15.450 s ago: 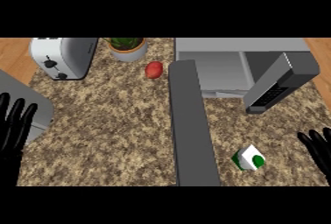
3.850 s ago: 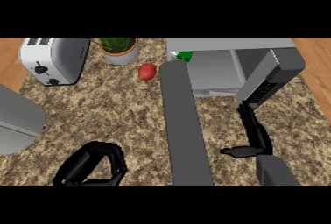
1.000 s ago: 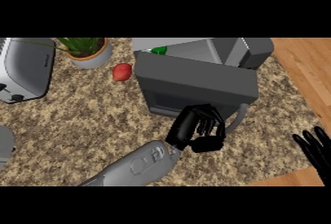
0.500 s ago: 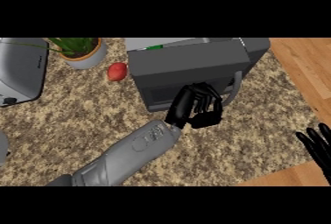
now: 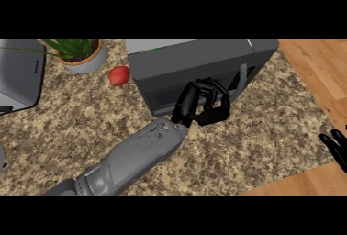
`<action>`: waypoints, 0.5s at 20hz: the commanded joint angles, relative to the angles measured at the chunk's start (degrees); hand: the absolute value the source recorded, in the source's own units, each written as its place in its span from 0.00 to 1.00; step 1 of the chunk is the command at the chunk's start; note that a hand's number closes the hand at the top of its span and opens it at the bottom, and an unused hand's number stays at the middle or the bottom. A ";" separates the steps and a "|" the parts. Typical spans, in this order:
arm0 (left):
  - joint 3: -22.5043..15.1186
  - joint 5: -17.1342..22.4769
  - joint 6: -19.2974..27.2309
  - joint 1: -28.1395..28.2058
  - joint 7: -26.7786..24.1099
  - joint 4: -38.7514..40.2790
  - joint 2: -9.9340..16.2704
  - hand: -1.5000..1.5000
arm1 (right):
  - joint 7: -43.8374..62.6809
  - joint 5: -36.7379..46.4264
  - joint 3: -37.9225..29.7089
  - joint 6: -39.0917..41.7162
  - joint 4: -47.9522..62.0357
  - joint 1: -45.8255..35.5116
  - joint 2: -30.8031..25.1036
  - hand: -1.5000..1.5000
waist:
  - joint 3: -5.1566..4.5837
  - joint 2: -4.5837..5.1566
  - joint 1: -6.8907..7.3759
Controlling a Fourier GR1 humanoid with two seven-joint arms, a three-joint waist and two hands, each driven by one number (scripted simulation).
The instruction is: Pick up the milk, place it into the microwave and close the microwave
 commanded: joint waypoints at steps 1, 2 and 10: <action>3.02 3.29 -1.23 -2.88 -1.59 3.88 0.02 1.00 | 0.57 -1.68 -0.42 -0.59 -0.73 -0.83 -0.16 0.00 | -0.04 0.65 -0.58; 3.06 3.42 -1.94 -3.73 -1.02 4.98 0.02 1.00 | 1.21 -1.89 -0.59 -0.44 -0.61 -1.08 -0.93 0.00 | -0.01 0.78 -0.26; 3.75 6.64 1.08 -3.06 -3.51 6.36 0.02 1.00 | 1.41 -4.45 -0.69 0.41 -1.27 -1.82 -1.45 0.00 | 0.16 1.15 -0.95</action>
